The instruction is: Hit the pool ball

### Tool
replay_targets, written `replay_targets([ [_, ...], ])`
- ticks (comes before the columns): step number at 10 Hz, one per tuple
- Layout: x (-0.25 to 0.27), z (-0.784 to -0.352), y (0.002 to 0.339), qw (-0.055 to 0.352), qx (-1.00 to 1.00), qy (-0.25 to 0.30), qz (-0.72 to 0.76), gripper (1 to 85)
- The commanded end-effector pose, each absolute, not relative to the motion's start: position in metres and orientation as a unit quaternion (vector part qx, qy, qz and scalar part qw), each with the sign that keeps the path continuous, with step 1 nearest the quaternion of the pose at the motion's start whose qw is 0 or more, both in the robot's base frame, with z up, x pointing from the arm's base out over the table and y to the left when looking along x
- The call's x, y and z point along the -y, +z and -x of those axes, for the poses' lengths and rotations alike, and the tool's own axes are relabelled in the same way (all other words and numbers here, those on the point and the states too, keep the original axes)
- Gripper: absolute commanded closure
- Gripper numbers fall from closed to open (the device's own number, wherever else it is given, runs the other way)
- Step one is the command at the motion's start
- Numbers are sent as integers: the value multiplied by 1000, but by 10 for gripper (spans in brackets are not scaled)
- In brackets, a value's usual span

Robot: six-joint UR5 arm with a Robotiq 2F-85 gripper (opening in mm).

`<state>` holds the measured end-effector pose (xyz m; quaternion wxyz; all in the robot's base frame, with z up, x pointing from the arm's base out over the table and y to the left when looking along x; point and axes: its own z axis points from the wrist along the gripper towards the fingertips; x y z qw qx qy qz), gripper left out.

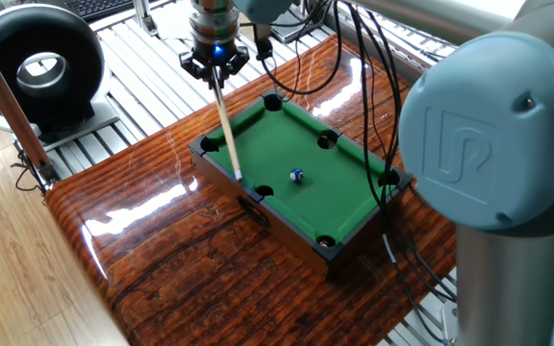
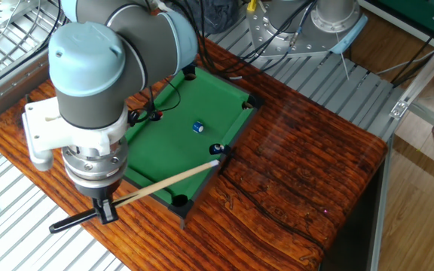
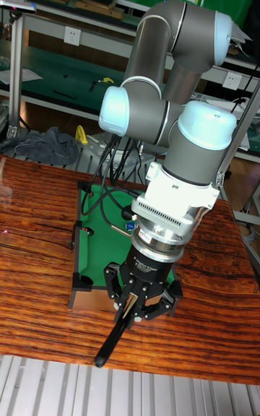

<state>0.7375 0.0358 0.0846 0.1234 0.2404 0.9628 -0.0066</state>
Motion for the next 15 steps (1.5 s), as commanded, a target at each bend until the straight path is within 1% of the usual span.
replay_targets([
  [1,-45,-730,86,126,-960,0,-250,847],
  [6,-46,-716,85,121,-966,-10,-230,847],
  [10,-38,-714,84,120,-969,-18,-217,847],
  [11,-36,-714,84,121,-969,-21,-216,833],
  [13,-38,-717,85,126,-968,-16,-217,730],
  [15,-39,-718,85,128,-968,-15,-217,700],
])
